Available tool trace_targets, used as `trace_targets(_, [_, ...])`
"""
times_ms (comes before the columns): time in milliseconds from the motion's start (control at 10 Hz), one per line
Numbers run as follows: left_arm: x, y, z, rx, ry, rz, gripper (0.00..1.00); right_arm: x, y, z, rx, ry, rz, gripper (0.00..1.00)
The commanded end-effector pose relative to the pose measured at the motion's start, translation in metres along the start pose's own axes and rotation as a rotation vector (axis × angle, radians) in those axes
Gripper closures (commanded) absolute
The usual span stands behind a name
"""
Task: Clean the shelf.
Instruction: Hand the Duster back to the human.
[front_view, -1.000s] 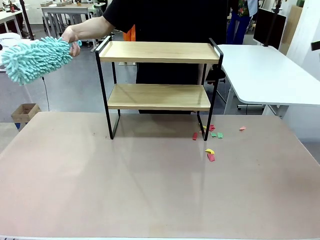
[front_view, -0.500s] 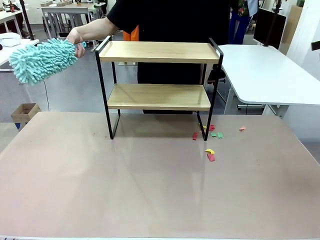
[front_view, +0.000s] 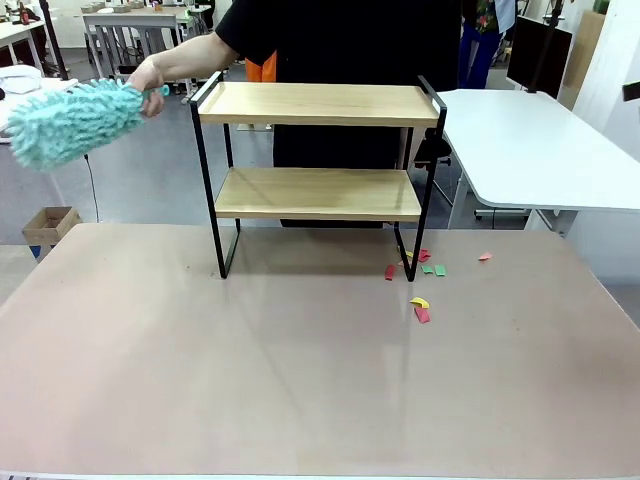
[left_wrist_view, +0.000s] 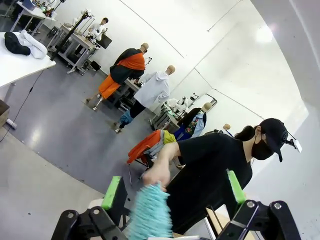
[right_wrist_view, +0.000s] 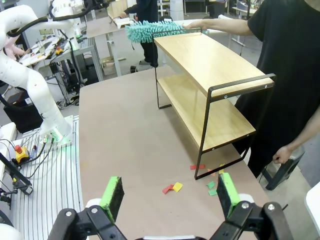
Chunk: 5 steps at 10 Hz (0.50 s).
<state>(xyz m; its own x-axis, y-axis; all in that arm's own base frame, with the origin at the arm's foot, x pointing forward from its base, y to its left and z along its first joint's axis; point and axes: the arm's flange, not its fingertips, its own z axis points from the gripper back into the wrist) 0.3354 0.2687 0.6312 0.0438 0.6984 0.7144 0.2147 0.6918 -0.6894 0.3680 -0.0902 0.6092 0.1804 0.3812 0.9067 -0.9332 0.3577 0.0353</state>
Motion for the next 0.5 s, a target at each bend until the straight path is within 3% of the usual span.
trace_targets(0, [-0.0015,-0.0024,0.0024,0.005,-0.005,-0.004,0.00,0.0010,-0.0006,0.0026,0.006,0.005,0.013,0.00])
trace_targets(400, [-0.0015,-0.0024,0.0024,0.005,-0.005,-0.004,0.00,0.0010,-0.0006,0.0026,0.006,0.005,0.013,0.00])
